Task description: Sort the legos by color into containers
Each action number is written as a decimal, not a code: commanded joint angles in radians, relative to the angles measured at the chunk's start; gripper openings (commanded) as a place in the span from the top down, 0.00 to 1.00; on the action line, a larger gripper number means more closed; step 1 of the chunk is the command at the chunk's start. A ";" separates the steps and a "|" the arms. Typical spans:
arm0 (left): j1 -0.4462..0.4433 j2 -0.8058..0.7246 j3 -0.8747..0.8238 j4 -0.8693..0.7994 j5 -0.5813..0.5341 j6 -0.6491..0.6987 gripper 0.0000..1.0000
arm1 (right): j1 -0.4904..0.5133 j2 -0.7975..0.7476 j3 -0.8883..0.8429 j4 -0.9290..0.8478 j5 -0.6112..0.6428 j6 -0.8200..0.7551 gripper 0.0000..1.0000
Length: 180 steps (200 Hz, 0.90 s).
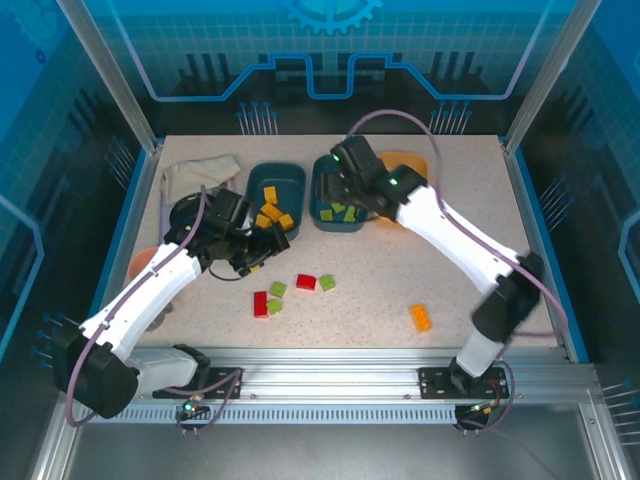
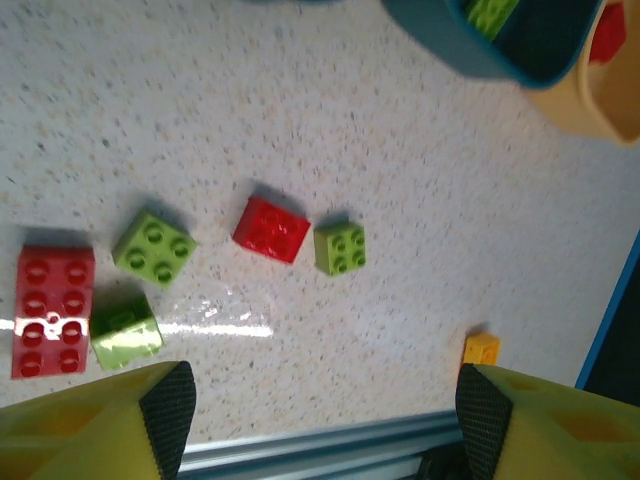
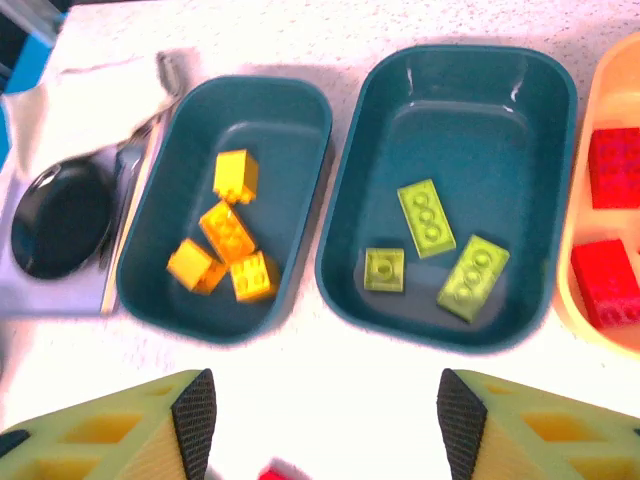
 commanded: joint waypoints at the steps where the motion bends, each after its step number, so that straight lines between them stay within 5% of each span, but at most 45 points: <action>1: -0.083 0.028 -0.022 0.020 -0.002 -0.020 0.27 | 0.016 -0.152 -0.224 0.063 -0.028 -0.069 0.37; 49: -0.302 0.351 0.138 0.163 0.073 -0.169 0.28 | 0.106 -0.528 -0.505 -0.110 -0.123 -0.065 0.37; 99: -0.501 0.817 0.600 -0.009 0.135 -0.193 0.31 | 0.179 -0.838 -0.582 -0.272 -0.210 0.022 0.37; 180: -0.635 1.196 1.054 -0.148 0.170 -0.295 0.27 | 0.209 -1.022 -0.606 -0.368 -0.197 0.066 0.29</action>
